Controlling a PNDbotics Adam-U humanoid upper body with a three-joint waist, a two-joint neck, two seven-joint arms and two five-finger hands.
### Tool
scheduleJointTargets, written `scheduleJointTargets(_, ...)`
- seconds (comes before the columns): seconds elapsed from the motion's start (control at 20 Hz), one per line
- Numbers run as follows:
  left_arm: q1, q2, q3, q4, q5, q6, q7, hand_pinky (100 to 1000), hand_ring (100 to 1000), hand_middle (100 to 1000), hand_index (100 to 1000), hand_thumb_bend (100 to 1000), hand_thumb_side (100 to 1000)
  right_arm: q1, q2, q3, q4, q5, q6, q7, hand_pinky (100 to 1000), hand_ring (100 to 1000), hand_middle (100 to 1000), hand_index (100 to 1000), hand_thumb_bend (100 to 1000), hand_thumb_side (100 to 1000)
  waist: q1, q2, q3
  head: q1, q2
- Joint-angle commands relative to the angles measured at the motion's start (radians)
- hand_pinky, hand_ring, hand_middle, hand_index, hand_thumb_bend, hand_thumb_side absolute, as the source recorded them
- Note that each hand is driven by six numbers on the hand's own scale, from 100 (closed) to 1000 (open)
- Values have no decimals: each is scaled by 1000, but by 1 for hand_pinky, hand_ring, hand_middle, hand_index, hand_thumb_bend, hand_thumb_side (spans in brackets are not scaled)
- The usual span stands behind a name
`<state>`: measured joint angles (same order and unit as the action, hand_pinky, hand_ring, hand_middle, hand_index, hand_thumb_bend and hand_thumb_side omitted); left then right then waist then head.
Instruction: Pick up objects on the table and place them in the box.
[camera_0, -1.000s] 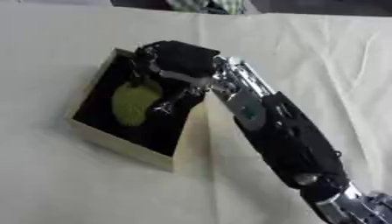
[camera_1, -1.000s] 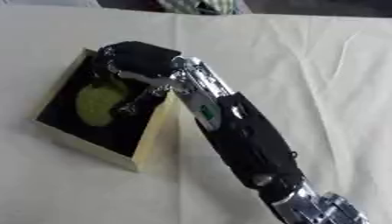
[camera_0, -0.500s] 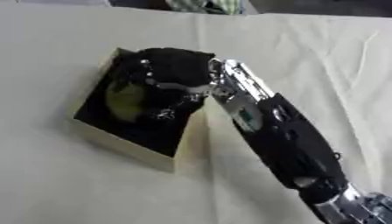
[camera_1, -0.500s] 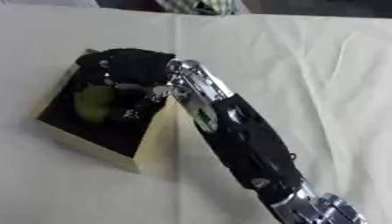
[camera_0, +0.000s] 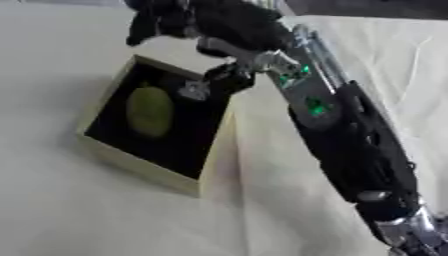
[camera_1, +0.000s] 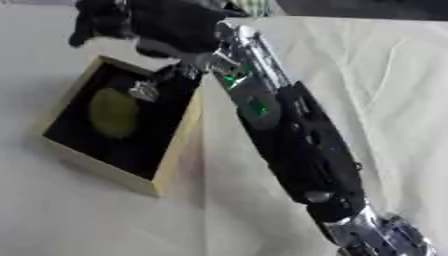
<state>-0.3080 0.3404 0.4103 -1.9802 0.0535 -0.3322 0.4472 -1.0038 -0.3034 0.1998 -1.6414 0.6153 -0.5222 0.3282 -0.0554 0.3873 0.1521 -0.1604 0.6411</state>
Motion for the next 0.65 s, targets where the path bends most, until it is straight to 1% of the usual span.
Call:
scheduleJointTargets(0.05, -2, 26, 13, -20, -4, 1, 2, 640, 732, 643, 734, 454, 433, -13, -125, -69, -104, -211, 101, -48, 841, 896, 709, 789, 100, 100, 4, -27, -4, 6, 6)
scheduleJointTargets(0.2, 3, 27, 17, -20, -8, 2, 5, 640, 733, 643, 734, 454, 433, 50, -255, -152, -192, -385, 191, -152, 842, 879, 681, 776, 100, 100, 3, -30, -12, 9, 12)
scheduleJointTargets(0.35, 7, 27, 18, -20, -10, 3, 7, 640, 733, 643, 734, 454, 434, 131, -335, -219, -276, -492, 248, -250, 849, 885, 685, 785, 100, 100, 5, -30, -20, 15, 13)
scheduleJointTargets(0.4, 7, 28, 18, -20, -11, 3, 6, 640, 733, 643, 734, 453, 434, 162, -353, -243, -302, -515, 261, -282, 866, 912, 714, 813, 100, 206, 7, -29, -24, 20, 13)
scheduleJointTargets(0.45, 8, 28, 18, -20, -11, 3, 6, 640, 733, 643, 734, 453, 434, 198, -370, -268, -328, -538, 271, -317, 868, 915, 719, 816, 100, 297, 10, -29, -27, 25, 12)
scheduleJointTargets(0.5, 9, 28, 18, -20, -12, 2, 6, 640, 733, 644, 734, 454, 434, 229, -383, -288, -344, -557, 276, -347, 879, 931, 738, 827, 100, 341, 13, -28, -29, 29, 11)
scheduleJointTargets(0.55, 10, 28, 19, -20, -12, 2, 6, 640, 733, 644, 734, 455, 436, 263, -393, -310, -351, -574, 274, -376, 888, 942, 751, 833, 100, 432, 15, -27, -32, 34, 10)
scheduleJointTargets(0.6, 11, 28, 19, -20, -12, 1, 6, 640, 733, 644, 734, 455, 438, 296, -400, -329, -355, -587, 269, -403, 896, 955, 759, 838, 100, 492, 17, -26, -35, 38, 9)
scheduleJointTargets(0.65, 12, 28, 19, -20, -13, 0, 6, 640, 733, 644, 734, 455, 438, 318, -404, -343, -357, -597, 264, -423, 896, 955, 759, 838, 100, 492, 18, -25, -36, 40, 8)
